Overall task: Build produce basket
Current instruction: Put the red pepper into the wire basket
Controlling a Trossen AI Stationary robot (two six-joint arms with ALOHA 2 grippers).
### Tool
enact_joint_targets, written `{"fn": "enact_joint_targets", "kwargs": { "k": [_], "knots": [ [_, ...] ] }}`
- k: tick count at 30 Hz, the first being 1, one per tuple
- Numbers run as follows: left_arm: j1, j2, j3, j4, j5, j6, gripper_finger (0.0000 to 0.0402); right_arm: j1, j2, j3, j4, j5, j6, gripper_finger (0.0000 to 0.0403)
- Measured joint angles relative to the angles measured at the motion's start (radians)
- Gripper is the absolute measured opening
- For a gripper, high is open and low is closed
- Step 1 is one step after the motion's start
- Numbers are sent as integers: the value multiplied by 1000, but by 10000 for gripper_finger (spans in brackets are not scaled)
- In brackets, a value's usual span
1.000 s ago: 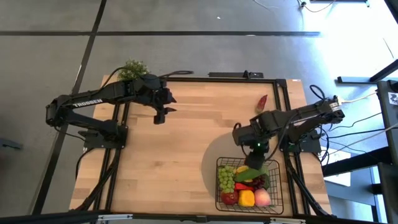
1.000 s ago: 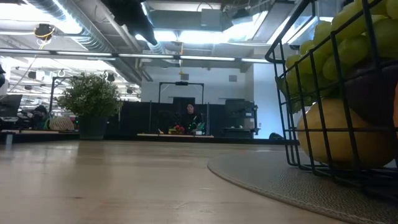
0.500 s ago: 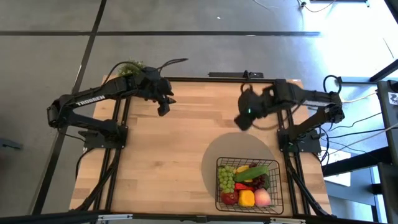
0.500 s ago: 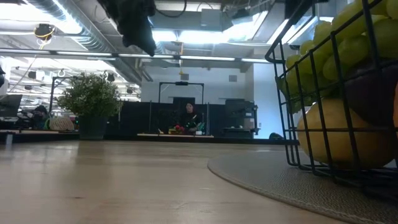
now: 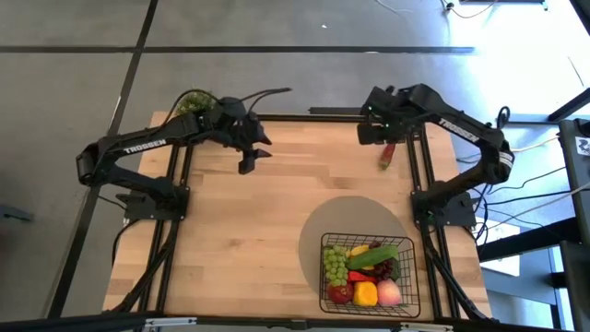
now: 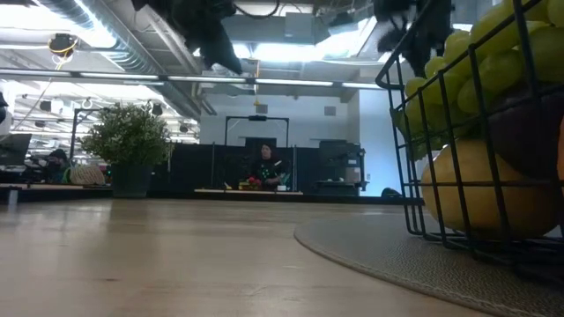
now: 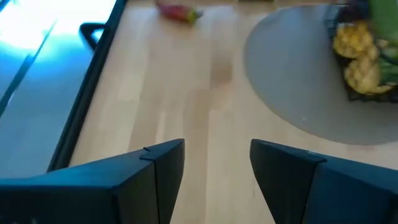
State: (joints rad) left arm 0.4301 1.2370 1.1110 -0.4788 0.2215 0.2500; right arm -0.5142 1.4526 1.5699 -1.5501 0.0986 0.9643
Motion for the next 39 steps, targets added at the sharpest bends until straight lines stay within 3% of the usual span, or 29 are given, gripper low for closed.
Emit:
{"fn": "enact_joint_targets", "kwargs": {
  "k": [6, 13, 19, 32, 39],
  "knots": [
    [20, 0, 0, 71, 61, 45, 172, -140, 0, -171, 48, 1, 56, 117],
    [44, 0, 0, 83, 66, 62, 172, -245, 0, -382, 268, -99, 78, 117],
    [71, 36, 0, 133, 216, 101, 172, -312, 0, -501, 371, -100, 107, 117],
    [76, 87, 0, 180, 205, 102, 172, -343, 0, -541, 428, -48, 152, 117],
    [85, 86, 0, 229, 107, 102, 172, -343, 0, -541, 437, -47, 152, 117]
  ]
}}
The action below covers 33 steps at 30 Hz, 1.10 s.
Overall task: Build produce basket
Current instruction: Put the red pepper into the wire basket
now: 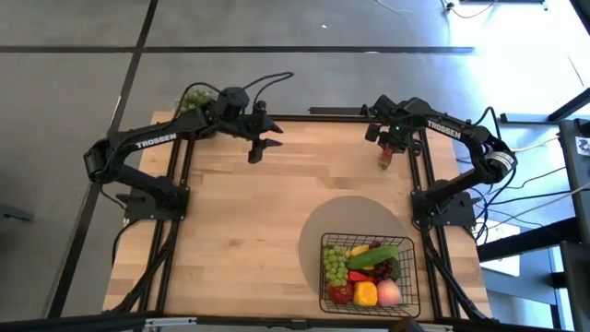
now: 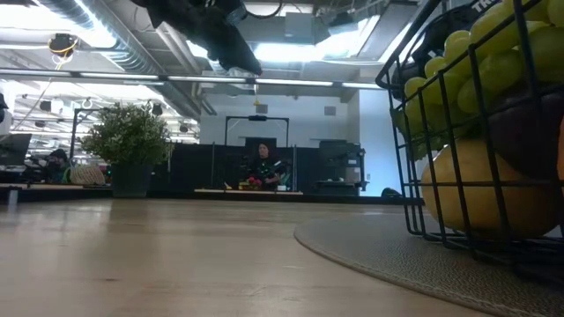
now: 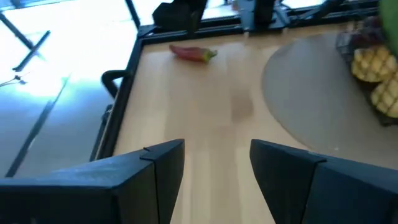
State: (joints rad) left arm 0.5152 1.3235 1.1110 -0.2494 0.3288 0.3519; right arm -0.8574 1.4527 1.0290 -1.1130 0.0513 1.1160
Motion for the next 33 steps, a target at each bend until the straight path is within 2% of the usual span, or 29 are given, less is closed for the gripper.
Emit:
{"fn": "enact_joint_targets", "kwargs": {
  "k": [7, 12, 27, 33],
  "knots": [
    [0, 0, 0, -3, -150, -1, 172, 0, 0, 0, 0, 0, -1, 117],
    [-2, 0, 0, -3, -185, -2, 172, 0, 0, 0, 1, 0, -2, 117],
    [-1, 0, 0, -3, -190, -3, 172, 3, 0, 0, 10, -21, 1, 117],
    [-1, 0, 0, -3, -190, -3, 172, 3, 0, -46, 27, -9, 1, 117]
  ]
}}
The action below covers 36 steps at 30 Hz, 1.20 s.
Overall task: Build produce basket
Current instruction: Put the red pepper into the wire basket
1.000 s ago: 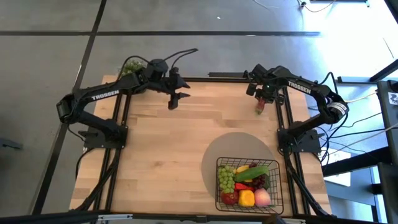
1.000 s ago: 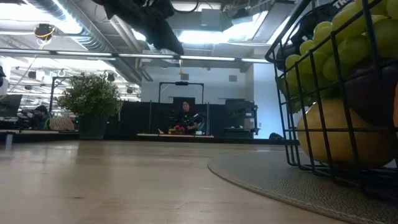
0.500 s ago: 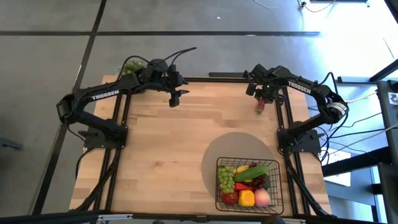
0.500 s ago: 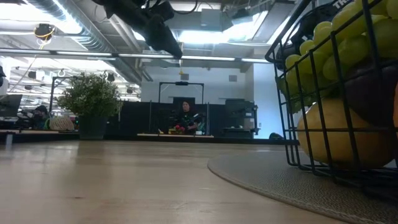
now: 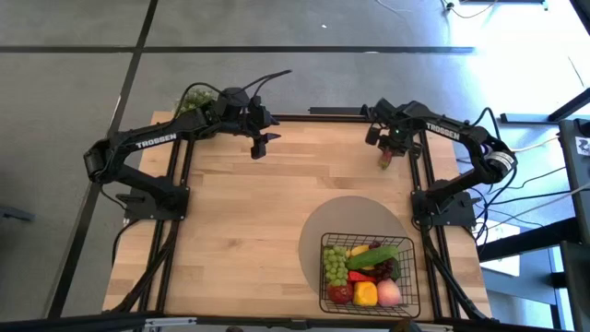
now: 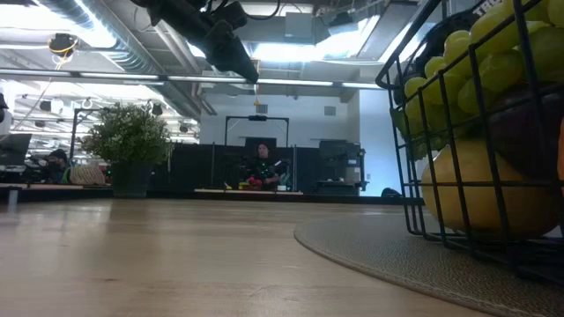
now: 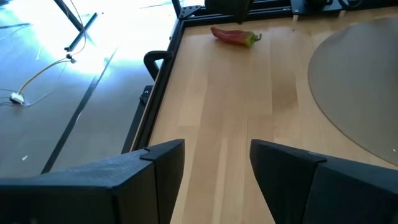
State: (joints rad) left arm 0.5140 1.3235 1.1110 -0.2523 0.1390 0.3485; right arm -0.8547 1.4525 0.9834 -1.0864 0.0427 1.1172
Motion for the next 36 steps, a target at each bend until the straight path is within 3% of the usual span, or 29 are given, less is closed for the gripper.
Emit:
{"fn": "enact_joint_targets", "kwargs": {
  "k": [10, 20, 24, 36],
  "knots": [
    [0, 0, 0, 0, 0, 0, 172, -3, 0, -126, 183, 4, -76, 136],
    [0, 0, 0, 0, 0, 0, 172, -4, 1, -138, 194, 113, -19, 267],
    [0, 0, 0, 0, 0, 0, 172, -4, 30, -138, 195, 133, -19, 301],
    [0, 0, 0, 0, 0, 0, 172, -4, 167, -139, 241, 107, -24, 311]
  ]
}}
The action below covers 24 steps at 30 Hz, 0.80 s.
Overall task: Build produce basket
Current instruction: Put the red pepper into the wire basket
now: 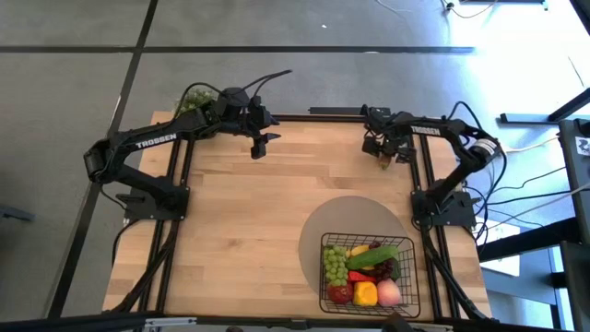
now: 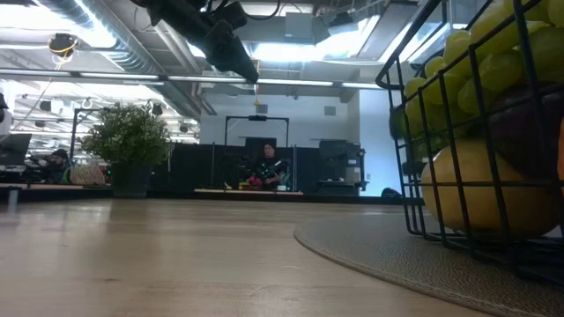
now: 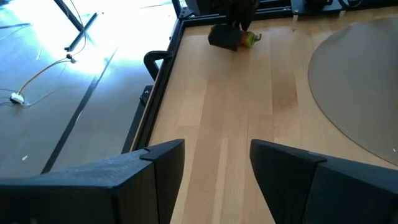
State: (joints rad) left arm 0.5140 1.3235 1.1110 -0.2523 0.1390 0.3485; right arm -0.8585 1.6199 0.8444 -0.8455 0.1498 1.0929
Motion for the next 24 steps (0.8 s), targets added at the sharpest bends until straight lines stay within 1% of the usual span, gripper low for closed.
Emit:
{"fn": "enact_joint_targets", "kwargs": {
  "k": [4, 7, 9, 15, 17, 24],
  "knots": [
    [0, 0, 0, 0, 0, 0, 172, 0, 19, 1, 19, -20, 6, 308],
    [0, 0, 0, 0, 0, 0, 172, 0, 21, 1, 27, -28, 26, 281],
    [0, 0, 0, 0, 0, 0, 172, 0, 21, 1, 36, -29, 26, 248],
    [0, 0, 0, 0, 0, 0, 172, 0, 21, 1, 41, -40, 25, 118],
    [0, 0, 0, 0, 0, 0, 172, 0, 20, 1, 38, -46, 25, 87],
    [0, 0, 0, 0, 0, 0, 172, 0, 20, 4, 37, -81, 14, 86]
  ]
}}
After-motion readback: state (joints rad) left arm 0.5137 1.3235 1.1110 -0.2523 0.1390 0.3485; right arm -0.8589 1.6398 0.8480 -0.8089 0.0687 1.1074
